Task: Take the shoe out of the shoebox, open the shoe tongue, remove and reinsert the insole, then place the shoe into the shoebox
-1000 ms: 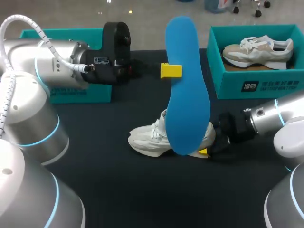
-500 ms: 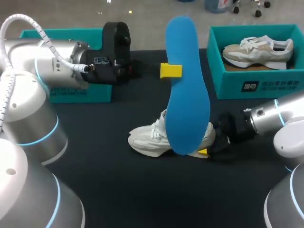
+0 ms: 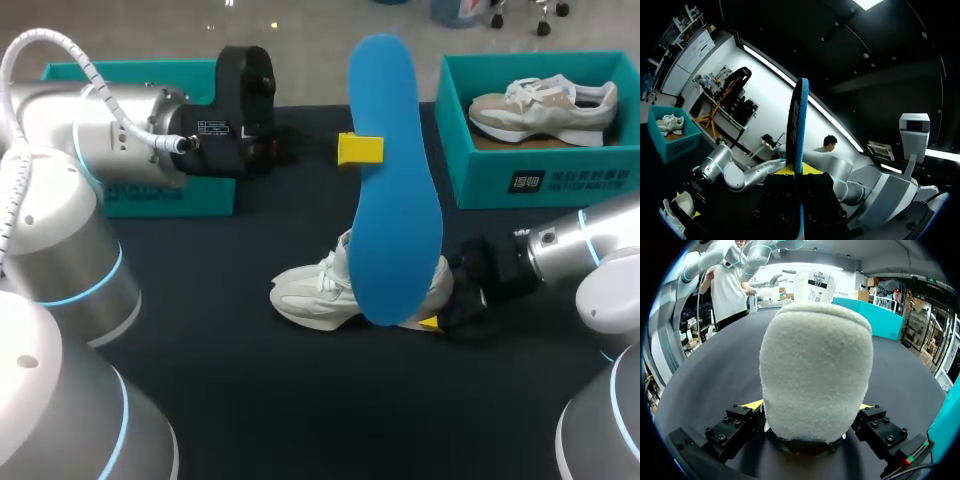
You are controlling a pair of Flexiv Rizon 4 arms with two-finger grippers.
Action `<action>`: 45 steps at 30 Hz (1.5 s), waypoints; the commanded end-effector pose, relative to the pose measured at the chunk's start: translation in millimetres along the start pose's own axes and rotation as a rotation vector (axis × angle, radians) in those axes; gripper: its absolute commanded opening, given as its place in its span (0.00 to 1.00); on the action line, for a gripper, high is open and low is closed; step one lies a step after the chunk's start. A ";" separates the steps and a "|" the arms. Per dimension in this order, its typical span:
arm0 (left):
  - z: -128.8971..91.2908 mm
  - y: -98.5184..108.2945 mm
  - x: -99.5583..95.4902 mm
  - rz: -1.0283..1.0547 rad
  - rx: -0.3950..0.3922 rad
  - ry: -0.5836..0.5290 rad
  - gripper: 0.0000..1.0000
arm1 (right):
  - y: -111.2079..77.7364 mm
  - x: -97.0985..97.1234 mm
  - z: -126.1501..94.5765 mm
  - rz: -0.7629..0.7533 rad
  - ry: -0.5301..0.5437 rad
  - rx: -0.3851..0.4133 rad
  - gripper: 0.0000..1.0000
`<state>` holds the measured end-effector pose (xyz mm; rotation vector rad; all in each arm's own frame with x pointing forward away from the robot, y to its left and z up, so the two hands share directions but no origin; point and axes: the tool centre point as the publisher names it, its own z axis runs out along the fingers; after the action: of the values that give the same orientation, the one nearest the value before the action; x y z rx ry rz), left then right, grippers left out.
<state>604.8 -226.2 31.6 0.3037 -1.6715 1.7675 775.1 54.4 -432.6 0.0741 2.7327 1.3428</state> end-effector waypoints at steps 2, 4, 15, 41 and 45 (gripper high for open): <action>1.4 0.7 -0.8 0.001 0.003 0.001 0.00 | 11.2 0.1 -13.1 0.041 -0.046 0.090 1.00; 1.4 0.7 -0.8 0.001 0.003 0.001 0.00 | 13.1 0.0 -18.0 0.072 -0.066 0.110 1.00; 1.4 0.7 -0.8 0.001 0.003 0.001 0.00 | 28.5 -2.2 -33.2 0.246 -0.047 0.331 1.00; 1.4 0.7 -0.8 0.001 0.003 0.001 0.00 | 62.1 -3.6 -50.5 0.151 -0.055 0.700 1.00; 1.4 0.7 -0.8 0.001 0.003 0.001 0.00 | 65.2 -4.3 -49.7 0.142 -0.028 0.758 1.00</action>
<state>605.0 -226.2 31.6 0.3026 -1.6705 1.7683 771.1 51.5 -356.4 0.3306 2.9966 0.5974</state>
